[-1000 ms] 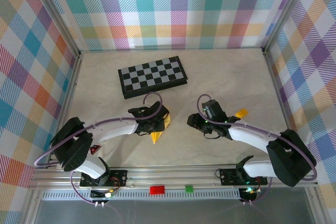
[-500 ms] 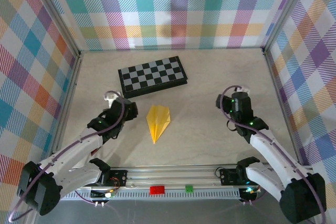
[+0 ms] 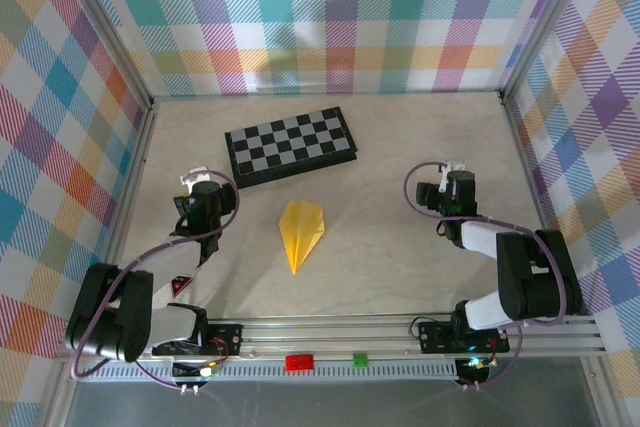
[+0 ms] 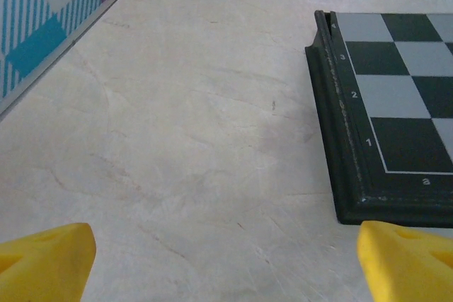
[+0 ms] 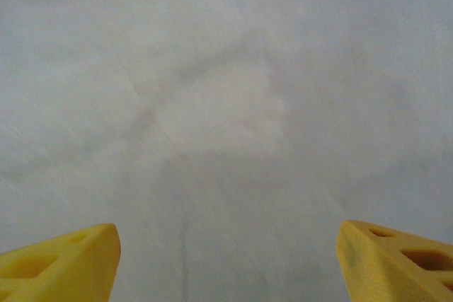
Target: Fold a paper plane with a square sheet of paper (pick it up from the middle)
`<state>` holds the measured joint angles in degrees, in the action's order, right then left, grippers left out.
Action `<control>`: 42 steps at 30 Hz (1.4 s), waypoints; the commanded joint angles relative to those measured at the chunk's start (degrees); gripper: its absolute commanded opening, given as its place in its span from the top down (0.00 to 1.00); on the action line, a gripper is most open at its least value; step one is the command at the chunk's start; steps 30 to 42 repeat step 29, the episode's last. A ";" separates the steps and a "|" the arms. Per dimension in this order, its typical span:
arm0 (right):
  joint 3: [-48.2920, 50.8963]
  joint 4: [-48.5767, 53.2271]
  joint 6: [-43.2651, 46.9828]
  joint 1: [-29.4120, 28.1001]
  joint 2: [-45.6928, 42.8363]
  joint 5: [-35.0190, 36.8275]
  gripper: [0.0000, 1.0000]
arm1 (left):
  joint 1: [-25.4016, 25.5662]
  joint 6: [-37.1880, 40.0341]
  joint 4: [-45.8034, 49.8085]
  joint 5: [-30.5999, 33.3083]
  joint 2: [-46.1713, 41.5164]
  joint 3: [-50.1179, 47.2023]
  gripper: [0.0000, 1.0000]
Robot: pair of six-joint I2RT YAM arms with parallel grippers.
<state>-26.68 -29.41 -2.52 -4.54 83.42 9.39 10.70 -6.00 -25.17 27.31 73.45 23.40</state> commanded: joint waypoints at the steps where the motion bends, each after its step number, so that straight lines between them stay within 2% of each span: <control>1: 5.03 -21.99 2.21 3.16 4.80 -7.99 0.19 | -0.97 6.39 -15.12 -1.06 4.31 -0.32 0.05; 2: 6.32 -26.01 1.39 3.65 5.41 -7.93 0.19 | -1.18 6.52 -16.07 -2.24 5.83 -0.24 0.05; 5: 5.31 -23.74 2.32 3.74 5.18 -9.75 0.18 | -1.53 7.89 -23.46 -4.37 10.56 -1.80 0.05; 6: 3.43 -19.33 1.55 3.71 4.70 -8.10 0.18 | -1.83 7.54 -24.66 -5.04 12.44 -1.76 0.04; 7: 3.40 -18.78 1.22 3.79 4.74 -7.59 0.16 | -2.39 7.89 -27.69 -6.98 15.11 -1.94 0.04; 9: 3.52 -19.47 0.88 3.76 4.87 -6.95 0.01 | -3.44 8.11 -30.83 -10.21 18.53 -1.97 0.04; 10: 3.54 -19.17 1.08 3.82 4.73 -6.87 0.01 | -4.14 6.82 -27.77 -11.37 16.67 -2.24 0.04; 12: 3.53 -19.15 1.14 3.75 4.66 -6.87 0.01 | -5.01 6.59 -33.11 -11.95 17.89 -3.72 0.04; 14: 3.65 -19.41 1.15 3.77 4.63 -6.87 0.01 | -5.28 5.52 -28.41 -11.34 17.07 -2.13 0.04; 16: 3.52 -19.28 1.29 3.70 4.73 -6.91 0.01 | -5.25 5.70 -27.88 -10.59 17.43 -1.60 0.02; 42: 3.30 -18.85 1.73 3.66 4.73 -8.42 0.01 | -5.16 5.94 -28.27 -10.74 17.45 -1.68 0.00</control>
